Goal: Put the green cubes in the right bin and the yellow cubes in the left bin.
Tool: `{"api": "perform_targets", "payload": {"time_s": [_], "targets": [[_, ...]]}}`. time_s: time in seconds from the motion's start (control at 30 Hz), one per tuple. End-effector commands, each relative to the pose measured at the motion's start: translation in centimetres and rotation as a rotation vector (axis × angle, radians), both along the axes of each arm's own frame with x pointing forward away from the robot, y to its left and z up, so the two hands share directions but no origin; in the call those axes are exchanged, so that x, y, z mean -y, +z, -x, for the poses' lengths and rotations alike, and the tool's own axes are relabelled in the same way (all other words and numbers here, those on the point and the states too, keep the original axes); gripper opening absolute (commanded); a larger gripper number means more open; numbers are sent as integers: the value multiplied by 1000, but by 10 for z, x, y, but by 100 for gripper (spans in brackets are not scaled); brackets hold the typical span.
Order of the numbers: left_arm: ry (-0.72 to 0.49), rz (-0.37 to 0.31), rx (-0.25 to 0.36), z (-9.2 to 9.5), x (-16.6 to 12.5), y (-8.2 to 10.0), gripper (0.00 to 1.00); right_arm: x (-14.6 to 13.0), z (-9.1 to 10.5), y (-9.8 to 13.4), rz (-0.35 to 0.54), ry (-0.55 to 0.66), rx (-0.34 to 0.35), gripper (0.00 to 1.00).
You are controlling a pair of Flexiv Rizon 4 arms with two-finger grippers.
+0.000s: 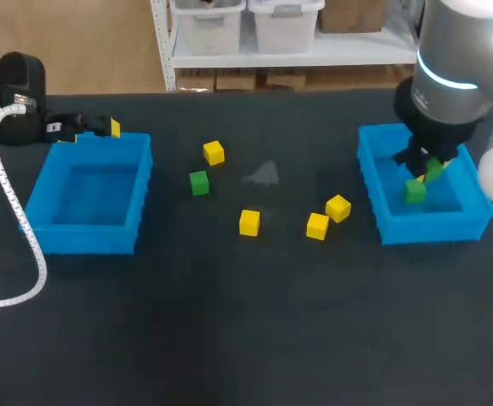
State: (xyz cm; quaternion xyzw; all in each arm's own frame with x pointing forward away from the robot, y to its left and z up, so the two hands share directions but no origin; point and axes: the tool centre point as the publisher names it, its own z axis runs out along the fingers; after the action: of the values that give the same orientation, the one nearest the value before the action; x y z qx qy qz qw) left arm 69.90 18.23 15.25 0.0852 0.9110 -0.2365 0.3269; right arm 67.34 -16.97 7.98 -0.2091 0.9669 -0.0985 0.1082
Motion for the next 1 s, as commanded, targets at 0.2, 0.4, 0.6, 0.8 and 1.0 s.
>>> {"api": "perform_targets", "payload": {"time_s": [0.2,0.4,0.6,0.8,1.0], "targets": [[-8,10,6,0,-2,-2,100,-23,-15,19,50,104,34,100],[-8,10,6,0,-2,-2,100,-63,-44,58,69,231,109,100],[-8,10,6,0,-2,-2,100,-149,-64,83,21,465,168,100],[-8,10,6,0,-2,-2,100,-224,-76,85,-58,571,214,100],[-8,10,6,0,-2,-2,100,-282,-79,77,-105,590,264,100]]}}
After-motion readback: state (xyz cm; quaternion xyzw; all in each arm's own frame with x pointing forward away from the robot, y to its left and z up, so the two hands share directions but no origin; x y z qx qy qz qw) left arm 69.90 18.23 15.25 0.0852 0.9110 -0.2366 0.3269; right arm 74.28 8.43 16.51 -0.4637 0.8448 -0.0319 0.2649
